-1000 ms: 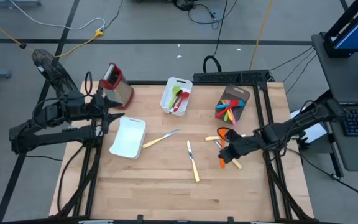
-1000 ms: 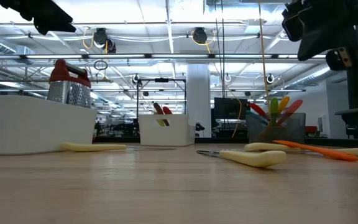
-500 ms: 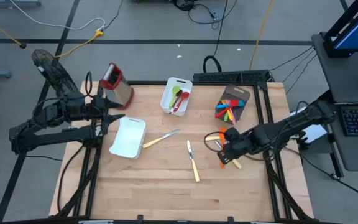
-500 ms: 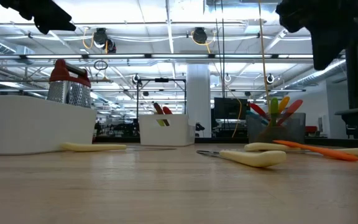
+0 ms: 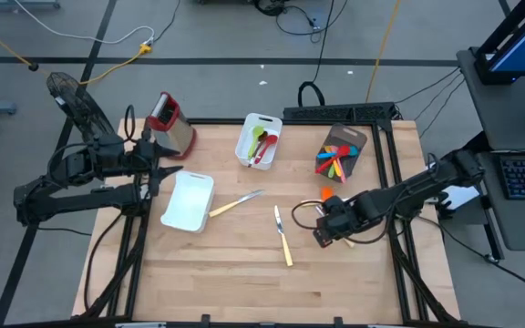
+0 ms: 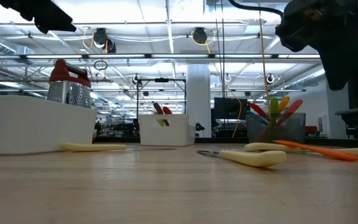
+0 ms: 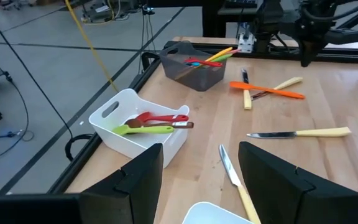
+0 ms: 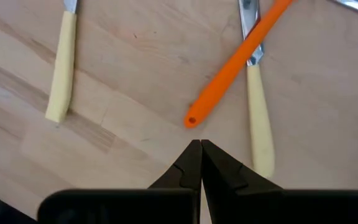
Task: Pick & Place Kitchen Items
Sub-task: Put the orange spatula into the black bin
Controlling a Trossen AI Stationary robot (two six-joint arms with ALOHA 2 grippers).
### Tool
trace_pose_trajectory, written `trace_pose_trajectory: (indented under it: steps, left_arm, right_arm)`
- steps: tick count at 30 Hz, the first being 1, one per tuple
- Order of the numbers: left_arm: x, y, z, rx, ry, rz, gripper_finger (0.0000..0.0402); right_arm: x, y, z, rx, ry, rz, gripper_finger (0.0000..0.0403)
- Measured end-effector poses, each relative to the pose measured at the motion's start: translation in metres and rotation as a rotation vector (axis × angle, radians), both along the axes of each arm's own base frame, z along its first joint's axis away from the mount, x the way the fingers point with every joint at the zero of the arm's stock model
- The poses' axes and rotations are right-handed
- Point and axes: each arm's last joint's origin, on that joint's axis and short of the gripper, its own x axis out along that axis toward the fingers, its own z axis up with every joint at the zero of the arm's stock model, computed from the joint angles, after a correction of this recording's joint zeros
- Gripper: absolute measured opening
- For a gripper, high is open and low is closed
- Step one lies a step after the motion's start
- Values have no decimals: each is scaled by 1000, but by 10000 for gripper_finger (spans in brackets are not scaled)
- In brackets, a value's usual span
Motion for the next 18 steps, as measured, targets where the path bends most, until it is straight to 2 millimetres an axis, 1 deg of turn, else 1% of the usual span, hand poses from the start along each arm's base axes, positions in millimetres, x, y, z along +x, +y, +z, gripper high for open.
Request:
trace_pose_trajectory:
  steps: [4, 8, 12, 18]
  left_arm:
    - [0, 0, 0, 4, 1, 3, 216]
    - [0, 0, 0, 3, 1, 4, 216]
    - [0, 0, 0, 1, 0, 4, 216]
    - [0, 0, 0, 0, -1, 5, 216]
  right_arm:
    - [-1, -1, 0, 2, 5, -36, 6]
    - [-1, -1, 0, -9, 1, -40, 30]
    - [0, -2, 0, -44, -15, -75, 72]
    - [1, -6, 0, -57, -25, -141, 152]
